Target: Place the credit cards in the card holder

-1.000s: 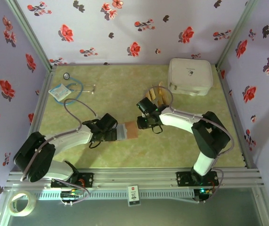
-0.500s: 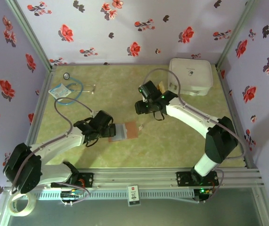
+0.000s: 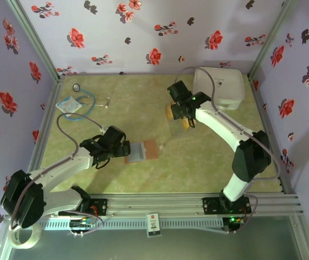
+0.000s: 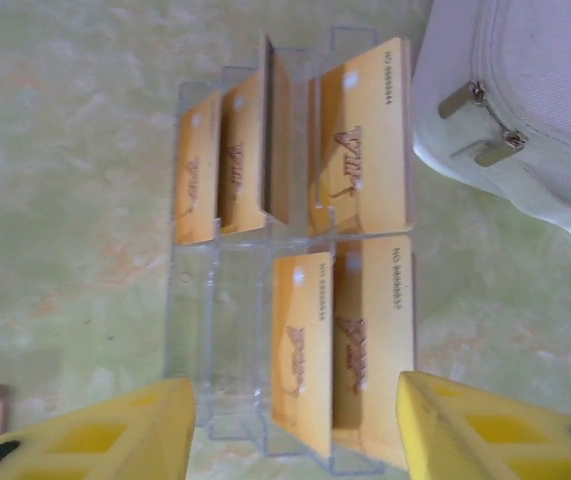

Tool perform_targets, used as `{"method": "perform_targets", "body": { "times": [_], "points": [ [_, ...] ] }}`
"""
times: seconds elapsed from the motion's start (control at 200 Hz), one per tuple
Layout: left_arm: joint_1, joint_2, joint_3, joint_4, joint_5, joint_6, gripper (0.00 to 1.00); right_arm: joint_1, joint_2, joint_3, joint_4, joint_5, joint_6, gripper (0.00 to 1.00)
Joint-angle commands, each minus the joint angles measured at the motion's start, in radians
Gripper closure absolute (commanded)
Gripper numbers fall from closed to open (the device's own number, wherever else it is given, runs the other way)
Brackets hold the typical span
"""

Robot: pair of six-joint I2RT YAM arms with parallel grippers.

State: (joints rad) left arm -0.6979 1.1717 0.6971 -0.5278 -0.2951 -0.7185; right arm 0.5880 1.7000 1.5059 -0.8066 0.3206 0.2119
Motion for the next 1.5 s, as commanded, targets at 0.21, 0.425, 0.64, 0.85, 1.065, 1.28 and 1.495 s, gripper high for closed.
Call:
{"method": "perform_targets", "body": {
  "times": [0.21, 0.425, 0.64, 0.85, 1.065, 1.28, 1.495],
  "points": [
    [0.025, -0.027, -0.031, 0.012, 0.016, 0.027, 0.0, -0.051, 0.114, 0.07, -0.091, -0.096, -0.014, 0.63],
    [0.03, -0.024, -0.037, 0.018, 0.021, 0.029, 0.0, -0.057, 0.144, 0.061, -0.09, -0.072, -0.003, 0.66],
    [0.034, -0.024, -0.043, 0.024, 0.025, 0.031, 0.0, -0.066, 0.145, 0.029, -0.076, -0.061, 0.009, 0.68],
    [0.035, -0.024, -0.048, 0.031, 0.031, 0.028, 0.0, -0.075, 0.155, 0.004, -0.064, -0.064, 0.012, 0.69],
    [0.037, -0.021, -0.051, 0.031, 0.031, 0.026, 0.0, -0.079, 0.167, -0.007, -0.053, -0.079, 0.012, 0.7],
    [0.037, -0.021, -0.053, 0.031, 0.032, 0.027, 0.0, -0.08, 0.175, -0.009, -0.046, -0.106, 0.014, 0.76],
    [0.037, -0.018, -0.052, 0.034, 0.034, 0.025, 0.0, -0.08, 0.17, -0.012, -0.042, -0.111, 0.016, 0.81]
  ]
}}
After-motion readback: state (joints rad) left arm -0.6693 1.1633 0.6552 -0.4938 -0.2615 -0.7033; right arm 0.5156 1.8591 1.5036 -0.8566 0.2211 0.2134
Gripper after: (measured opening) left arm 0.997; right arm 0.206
